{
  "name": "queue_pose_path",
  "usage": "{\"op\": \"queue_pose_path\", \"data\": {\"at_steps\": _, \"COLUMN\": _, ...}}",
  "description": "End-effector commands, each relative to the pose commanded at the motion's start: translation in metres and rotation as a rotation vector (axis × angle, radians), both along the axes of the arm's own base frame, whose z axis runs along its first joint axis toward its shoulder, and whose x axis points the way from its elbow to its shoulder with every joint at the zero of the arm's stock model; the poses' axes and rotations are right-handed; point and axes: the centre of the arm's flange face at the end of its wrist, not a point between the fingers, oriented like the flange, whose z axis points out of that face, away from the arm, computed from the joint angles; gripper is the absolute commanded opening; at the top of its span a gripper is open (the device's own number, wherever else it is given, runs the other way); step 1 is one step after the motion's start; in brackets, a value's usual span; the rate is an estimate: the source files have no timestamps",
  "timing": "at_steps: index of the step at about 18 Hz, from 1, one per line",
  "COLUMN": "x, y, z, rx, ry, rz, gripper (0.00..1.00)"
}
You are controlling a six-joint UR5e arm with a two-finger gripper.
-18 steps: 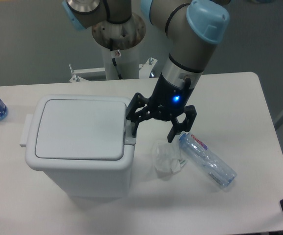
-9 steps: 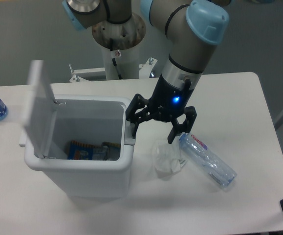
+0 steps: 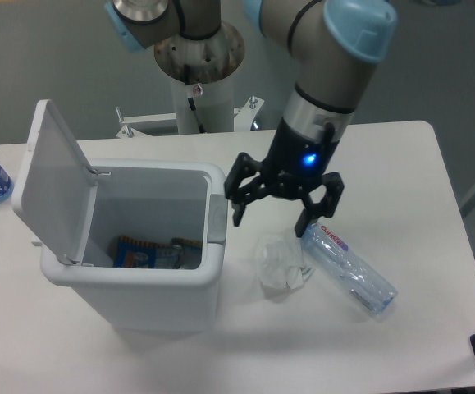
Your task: Open the trash can
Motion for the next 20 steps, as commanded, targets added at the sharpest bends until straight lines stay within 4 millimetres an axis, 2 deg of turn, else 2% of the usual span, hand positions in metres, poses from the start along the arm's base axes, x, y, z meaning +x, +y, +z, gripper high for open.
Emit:
{"op": "queue_pose_path", "data": {"at_steps": 3, "x": -0.021, "y": -0.016, "z": 0.001, "rx": -0.012, "ry": 0.077, "rz": -0.006, "gripper": 1.00}}
{"op": "queue_pose_path", "data": {"at_steps": 5, "x": -0.034, "y": -0.033, "z": -0.006, "rx": -0.101, "ry": 0.160, "rz": -0.054, "gripper": 1.00}}
{"op": "queue_pose_path", "data": {"at_steps": 6, "x": -0.042, "y": -0.042, "z": -0.013, "rx": -0.150, "ry": 0.194, "rz": -0.085, "gripper": 1.00}}
{"op": "queue_pose_path", "data": {"at_steps": 8, "x": -0.072, "y": -0.069, "z": -0.034, "rx": -0.243, "ry": 0.243, "rz": -0.157, "gripper": 1.00}}
{"op": "queue_pose_path", "data": {"at_steps": 13, "x": -0.128, "y": -0.125, "z": -0.065, "rx": -0.313, "ry": 0.292, "rz": -0.285, "gripper": 1.00}}
{"op": "queue_pose_path", "data": {"at_steps": 16, "x": -0.153, "y": -0.158, "z": -0.079, "rx": -0.327, "ry": 0.299, "rz": -0.331, "gripper": 1.00}}
{"op": "queue_pose_path", "data": {"at_steps": 20, "x": -0.169, "y": -0.167, "z": -0.105, "rx": -0.395, "ry": 0.311, "rz": -0.481, "gripper": 1.00}}
